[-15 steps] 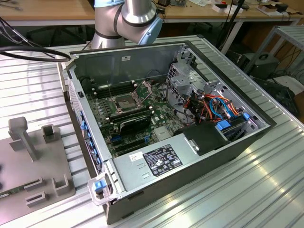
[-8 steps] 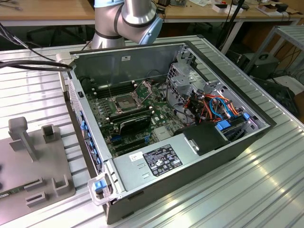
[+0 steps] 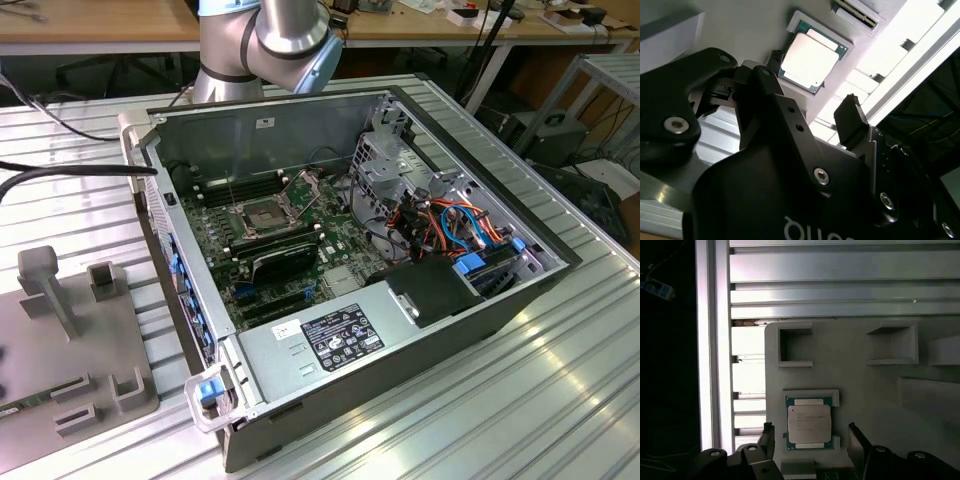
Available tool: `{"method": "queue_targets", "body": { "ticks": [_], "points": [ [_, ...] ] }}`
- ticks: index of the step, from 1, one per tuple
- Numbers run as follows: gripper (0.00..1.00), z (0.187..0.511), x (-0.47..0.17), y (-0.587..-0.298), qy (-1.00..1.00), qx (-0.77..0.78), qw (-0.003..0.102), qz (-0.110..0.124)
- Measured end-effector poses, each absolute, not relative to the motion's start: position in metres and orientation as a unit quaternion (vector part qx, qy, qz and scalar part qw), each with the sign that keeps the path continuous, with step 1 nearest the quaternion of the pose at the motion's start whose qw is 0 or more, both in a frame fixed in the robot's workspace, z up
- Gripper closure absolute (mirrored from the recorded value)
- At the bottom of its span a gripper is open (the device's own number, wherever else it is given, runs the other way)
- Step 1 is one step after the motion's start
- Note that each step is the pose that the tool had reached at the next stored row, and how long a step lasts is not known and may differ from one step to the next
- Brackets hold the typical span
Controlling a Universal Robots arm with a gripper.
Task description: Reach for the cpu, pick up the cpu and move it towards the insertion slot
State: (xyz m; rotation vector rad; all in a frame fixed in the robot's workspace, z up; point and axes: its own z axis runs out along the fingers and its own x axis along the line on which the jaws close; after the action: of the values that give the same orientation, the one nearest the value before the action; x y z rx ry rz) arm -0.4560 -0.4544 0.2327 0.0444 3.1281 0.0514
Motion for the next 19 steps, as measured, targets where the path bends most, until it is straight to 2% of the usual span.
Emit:
{"method": "queue_targets", "body": {
  "ticks": [19],
  "points": [
    [0.31, 0.196, -0.456, -0.452, 1.000, 0.012, 0.005, 0.015]
  ]
}}
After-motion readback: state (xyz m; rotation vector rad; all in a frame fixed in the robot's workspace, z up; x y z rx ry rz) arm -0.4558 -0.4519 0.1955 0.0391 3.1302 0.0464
